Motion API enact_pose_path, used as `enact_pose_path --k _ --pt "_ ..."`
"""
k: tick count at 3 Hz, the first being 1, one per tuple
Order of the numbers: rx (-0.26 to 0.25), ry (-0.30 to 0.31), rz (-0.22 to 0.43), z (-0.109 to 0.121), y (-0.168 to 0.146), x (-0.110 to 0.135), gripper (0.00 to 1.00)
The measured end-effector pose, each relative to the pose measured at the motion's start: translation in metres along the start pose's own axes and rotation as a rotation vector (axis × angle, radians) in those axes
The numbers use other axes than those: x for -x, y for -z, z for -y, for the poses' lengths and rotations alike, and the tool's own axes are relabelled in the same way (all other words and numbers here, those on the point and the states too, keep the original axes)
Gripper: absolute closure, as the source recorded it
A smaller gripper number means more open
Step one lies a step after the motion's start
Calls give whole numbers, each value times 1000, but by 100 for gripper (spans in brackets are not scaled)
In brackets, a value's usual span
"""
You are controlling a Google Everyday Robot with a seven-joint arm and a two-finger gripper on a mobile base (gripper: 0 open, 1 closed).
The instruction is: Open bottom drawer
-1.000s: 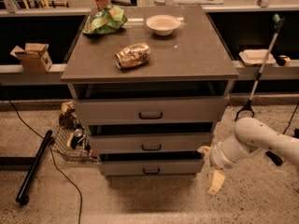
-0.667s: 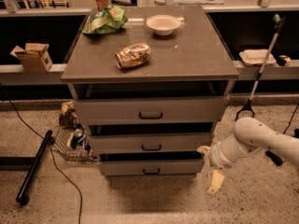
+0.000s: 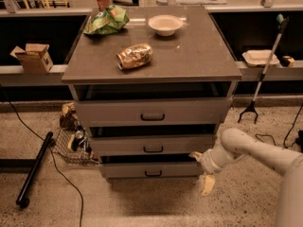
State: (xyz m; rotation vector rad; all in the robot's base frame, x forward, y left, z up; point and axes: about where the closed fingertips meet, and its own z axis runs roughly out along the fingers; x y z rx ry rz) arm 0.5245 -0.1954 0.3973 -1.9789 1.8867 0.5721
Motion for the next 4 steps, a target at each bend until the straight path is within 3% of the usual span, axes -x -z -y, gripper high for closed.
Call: enact_pose_path --k 2,4 --pt "15 147 -4 16 -110 -39 0" --pt "6 171 -9 17 -117 -40 0"
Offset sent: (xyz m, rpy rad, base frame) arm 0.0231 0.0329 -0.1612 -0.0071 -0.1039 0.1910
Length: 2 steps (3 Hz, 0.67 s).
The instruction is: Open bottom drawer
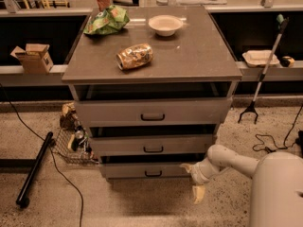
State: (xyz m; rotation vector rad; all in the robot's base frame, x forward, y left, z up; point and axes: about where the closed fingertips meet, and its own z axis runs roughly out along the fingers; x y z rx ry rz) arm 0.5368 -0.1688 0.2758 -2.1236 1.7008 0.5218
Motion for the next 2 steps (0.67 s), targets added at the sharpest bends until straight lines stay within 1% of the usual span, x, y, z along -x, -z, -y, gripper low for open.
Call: enact_pose_path --k 1,2 --pt "4 62 -56 8 -20 -8 0" --pt "15 110 -109 22 -39 -19 0"
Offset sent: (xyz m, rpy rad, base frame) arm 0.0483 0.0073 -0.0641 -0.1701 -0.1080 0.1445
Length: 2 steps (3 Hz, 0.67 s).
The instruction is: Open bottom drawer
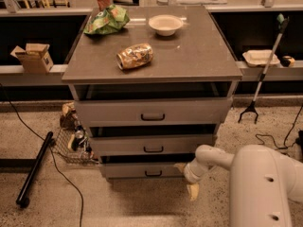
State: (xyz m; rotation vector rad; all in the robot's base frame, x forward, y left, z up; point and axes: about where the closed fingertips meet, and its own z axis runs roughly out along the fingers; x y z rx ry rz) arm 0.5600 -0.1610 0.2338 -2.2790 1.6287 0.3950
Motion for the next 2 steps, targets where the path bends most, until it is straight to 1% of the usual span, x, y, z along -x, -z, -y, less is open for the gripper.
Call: enact_pose_path --k 1,2 --pt "-14 8 -75 26 -17 -14 0" --pt "-55 -56 -115 45 -17 -30 0"
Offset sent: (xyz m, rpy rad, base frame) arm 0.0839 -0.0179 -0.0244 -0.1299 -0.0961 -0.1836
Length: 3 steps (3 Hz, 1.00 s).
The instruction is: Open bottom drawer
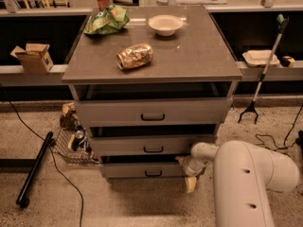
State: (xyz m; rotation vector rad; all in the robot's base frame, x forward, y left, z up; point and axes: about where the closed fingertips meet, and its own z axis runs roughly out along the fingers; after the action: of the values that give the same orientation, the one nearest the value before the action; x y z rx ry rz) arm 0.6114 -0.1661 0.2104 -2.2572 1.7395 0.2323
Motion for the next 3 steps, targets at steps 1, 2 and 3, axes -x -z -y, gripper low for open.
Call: enact_pose_path --k 1,2,3 --pt "-48 -116 -22 13 -4 -22 0" --pt "-70 -206 -38 21 -14 -38 0" --pt "-67 -270 -39 21 -29 -51 0"
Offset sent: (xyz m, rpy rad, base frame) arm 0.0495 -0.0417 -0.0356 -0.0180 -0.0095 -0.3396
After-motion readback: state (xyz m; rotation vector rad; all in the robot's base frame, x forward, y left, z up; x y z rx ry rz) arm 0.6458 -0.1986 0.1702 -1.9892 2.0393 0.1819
